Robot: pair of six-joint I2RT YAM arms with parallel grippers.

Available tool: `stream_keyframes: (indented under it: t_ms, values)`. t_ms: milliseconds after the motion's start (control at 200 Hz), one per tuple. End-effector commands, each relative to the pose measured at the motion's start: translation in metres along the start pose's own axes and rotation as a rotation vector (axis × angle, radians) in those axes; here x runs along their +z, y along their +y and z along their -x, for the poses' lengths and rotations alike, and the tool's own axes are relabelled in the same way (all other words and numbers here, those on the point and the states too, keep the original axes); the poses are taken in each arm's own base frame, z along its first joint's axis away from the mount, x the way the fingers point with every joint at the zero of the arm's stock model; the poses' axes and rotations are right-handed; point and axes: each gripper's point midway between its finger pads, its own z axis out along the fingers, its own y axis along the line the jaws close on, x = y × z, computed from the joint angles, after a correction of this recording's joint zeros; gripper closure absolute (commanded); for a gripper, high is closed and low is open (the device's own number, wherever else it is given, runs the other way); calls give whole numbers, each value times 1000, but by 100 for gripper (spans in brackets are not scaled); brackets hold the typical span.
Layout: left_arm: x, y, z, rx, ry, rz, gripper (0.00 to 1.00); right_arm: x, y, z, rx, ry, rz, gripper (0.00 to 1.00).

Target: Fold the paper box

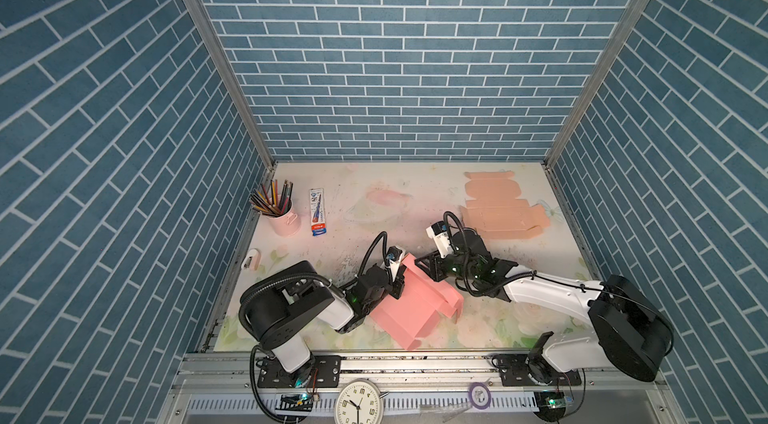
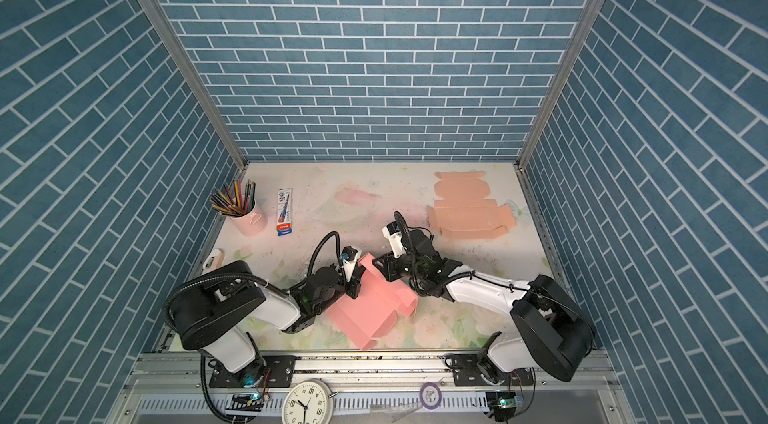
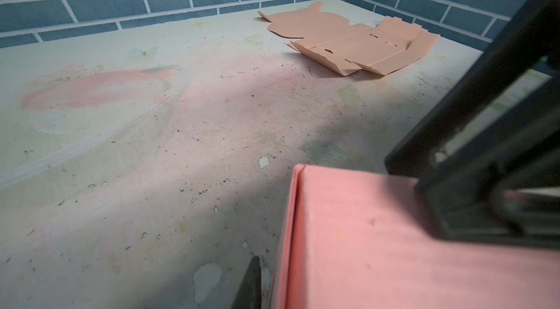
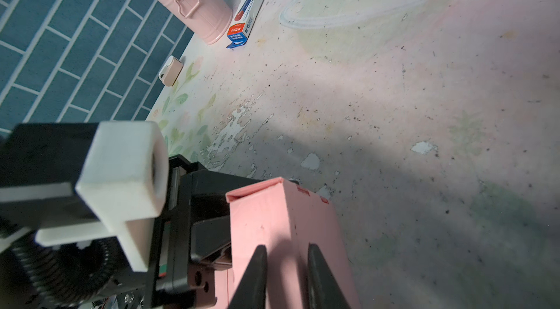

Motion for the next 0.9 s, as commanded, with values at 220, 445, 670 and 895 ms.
stream_keyframes:
  t_ms: [220,445,670,895]
  values:
    - [13,5,13,21,-52,17,82,-6,-21,-11,46,30,-84,75]
    - [14,9,6,-2,-44,18,77,-3,-16,-11,44,36,-53,75]
    - [18,12,0,-8,-32,13,77,-4,-15,-10,48,34,-54,75]
    - [24,15,-3,-4,-28,19,77,-5,-14,-10,50,31,-49,75]
